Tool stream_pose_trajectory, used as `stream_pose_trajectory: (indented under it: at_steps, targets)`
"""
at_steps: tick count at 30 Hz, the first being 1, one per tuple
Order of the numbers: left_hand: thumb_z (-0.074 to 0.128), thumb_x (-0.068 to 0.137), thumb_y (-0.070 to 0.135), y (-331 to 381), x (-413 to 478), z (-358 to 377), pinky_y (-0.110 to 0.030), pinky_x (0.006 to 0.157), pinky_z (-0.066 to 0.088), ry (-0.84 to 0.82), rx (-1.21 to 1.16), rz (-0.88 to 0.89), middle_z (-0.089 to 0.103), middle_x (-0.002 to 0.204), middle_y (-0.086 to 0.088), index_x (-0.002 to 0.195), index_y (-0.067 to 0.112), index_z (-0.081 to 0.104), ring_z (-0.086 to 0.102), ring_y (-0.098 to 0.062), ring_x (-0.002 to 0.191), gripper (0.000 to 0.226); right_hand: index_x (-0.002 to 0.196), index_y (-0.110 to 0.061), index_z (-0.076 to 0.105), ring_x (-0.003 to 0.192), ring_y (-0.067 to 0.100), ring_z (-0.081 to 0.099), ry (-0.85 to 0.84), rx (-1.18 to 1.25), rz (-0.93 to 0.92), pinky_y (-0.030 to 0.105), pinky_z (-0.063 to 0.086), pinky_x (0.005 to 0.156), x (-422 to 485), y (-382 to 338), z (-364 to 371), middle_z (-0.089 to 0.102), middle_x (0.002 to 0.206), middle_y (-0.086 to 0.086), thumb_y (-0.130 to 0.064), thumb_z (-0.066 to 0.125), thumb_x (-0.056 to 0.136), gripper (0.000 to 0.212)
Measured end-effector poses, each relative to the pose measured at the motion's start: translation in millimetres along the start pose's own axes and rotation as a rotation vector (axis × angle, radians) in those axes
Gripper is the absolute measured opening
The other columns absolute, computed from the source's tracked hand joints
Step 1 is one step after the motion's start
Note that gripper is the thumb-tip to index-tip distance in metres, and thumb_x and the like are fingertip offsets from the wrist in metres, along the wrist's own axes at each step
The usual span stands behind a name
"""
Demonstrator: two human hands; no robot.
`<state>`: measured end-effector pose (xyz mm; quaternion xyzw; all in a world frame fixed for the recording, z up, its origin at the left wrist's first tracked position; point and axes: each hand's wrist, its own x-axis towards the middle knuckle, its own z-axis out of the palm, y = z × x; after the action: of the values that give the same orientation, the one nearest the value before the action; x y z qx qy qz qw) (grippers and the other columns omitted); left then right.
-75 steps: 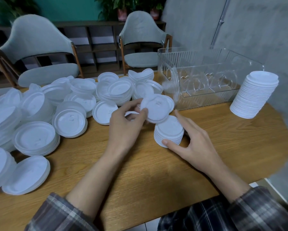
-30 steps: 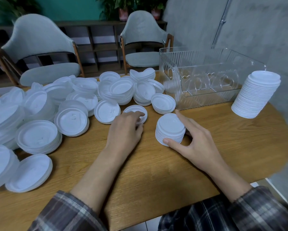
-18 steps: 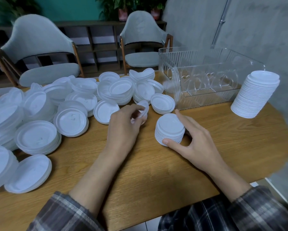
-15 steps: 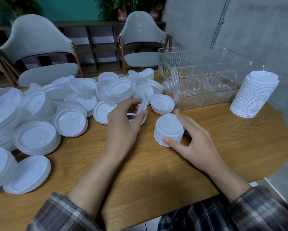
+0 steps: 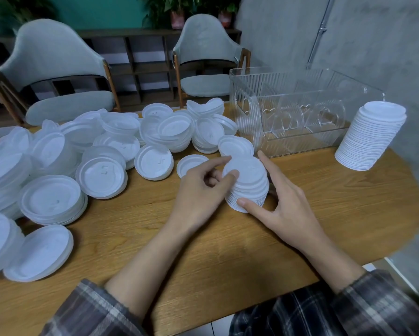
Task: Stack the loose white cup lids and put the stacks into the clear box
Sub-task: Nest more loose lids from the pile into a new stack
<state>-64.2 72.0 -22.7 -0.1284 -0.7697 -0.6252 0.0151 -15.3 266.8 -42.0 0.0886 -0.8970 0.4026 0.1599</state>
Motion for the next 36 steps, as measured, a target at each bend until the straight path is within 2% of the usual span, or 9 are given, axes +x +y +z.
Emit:
stream_pose_trajectory:
  at_steps: [5,11,18,21,23,25,28,32,36]
  targets:
    - [0.08,0.091,0.037,-1,-5,3,-0.013,0.067,0.042,0.003,0.075,0.058,0.054,0.068,0.014,0.12,0.032,0.075,0.049,-0.001,0.062,0.03,0.161,-0.034,0.032,0.135,-0.016,0.04,0.017,-0.017,-0.023,0.003,0.031,0.106,-1,0,1,0.045,0.145,-0.028,-0.048,0.079,0.086,0.09]
    - [0.083,0.088,0.039,-3,-5,2,-0.015,0.067,0.044,-0.01,0.127,0.089,0.056,0.069,0.013,0.119,0.032,0.075,0.051,-0.002,0.062,0.033,0.16,-0.026,0.04,0.139,-0.004,0.046,0.024,0.007,-0.027,0.022,0.042,0.113,-1,0,1,0.053,0.149,-0.017,-0.055,0.076,0.084,0.089]
    - [0.083,0.087,0.042,-3,-2,-4,-0.019,0.067,0.045,-0.089,0.169,0.114,0.061,0.071,0.005,0.115,0.033,0.075,0.05,-0.006,0.063,0.031,0.159,-0.027,0.041,0.138,-0.003,0.048,0.019,0.025,-0.011,0.028,0.045,0.113,-2,1,0,0.054,0.148,-0.017,-0.054,0.081,0.08,0.093]
    - [0.081,0.089,0.042,-5,2,-13,-0.017,0.072,0.045,0.026,0.26,0.203,0.067,0.083,0.007,0.112,0.029,0.077,0.06,-0.004,0.076,0.027,0.159,-0.027,0.042,0.138,-0.004,0.047,0.022,0.003,-0.004,0.03,0.045,0.114,-2,1,1,0.054,0.148,-0.017,-0.053,0.082,0.081,0.092]
    - [0.078,0.091,0.041,-11,7,-24,-0.021,0.081,0.048,0.123,0.454,0.256,0.07,0.095,0.01,0.115,0.025,0.075,0.064,-0.006,0.091,0.028,0.159,-0.028,0.041,0.139,-0.004,0.046,0.021,-0.006,0.007,0.033,0.045,0.115,-2,1,1,0.053,0.149,-0.018,-0.054,0.081,0.081,0.091]
    - [0.077,0.092,0.031,-17,12,-34,-0.035,0.092,0.052,0.13,0.662,0.239,0.072,0.106,0.005,0.121,0.021,0.073,0.067,-0.015,0.101,0.032,0.159,-0.029,0.04,0.139,-0.004,0.045,0.013,-0.007,0.015,0.035,0.045,0.115,-2,0,1,0.052,0.149,-0.018,-0.056,0.08,0.081,0.092]
    - [0.075,0.093,0.018,-22,13,-36,-0.043,0.09,0.055,0.087,0.77,0.213,0.075,0.104,0.003,0.124,0.019,0.073,0.07,-0.019,0.099,0.032,0.16,-0.029,0.039,0.139,-0.003,0.045,0.006,-0.007,0.02,0.036,0.046,0.115,-2,-1,1,0.052,0.149,-0.019,-0.058,0.078,0.081,0.092]
    - [0.07,0.094,0.009,-18,11,-31,-0.041,0.085,0.057,0.113,0.754,0.288,0.074,0.102,0.003,0.126,0.02,0.072,0.069,-0.019,0.096,0.035,0.16,-0.028,0.039,0.139,-0.003,0.045,0.005,-0.009,0.019,0.036,0.046,0.115,-2,-1,0,0.052,0.148,-0.019,-0.059,0.077,0.081,0.093]
    - [0.081,0.088,0.012,-11,10,-29,-0.035,0.084,0.057,0.159,0.567,0.295,0.069,0.091,0.011,0.126,0.025,0.072,0.064,-0.008,0.086,0.04,0.159,-0.028,0.04,0.141,-0.006,0.042,0.013,0.005,0.006,0.029,0.042,0.117,-1,-2,-1,0.048,0.151,-0.022,-0.058,0.079,0.081,0.092]
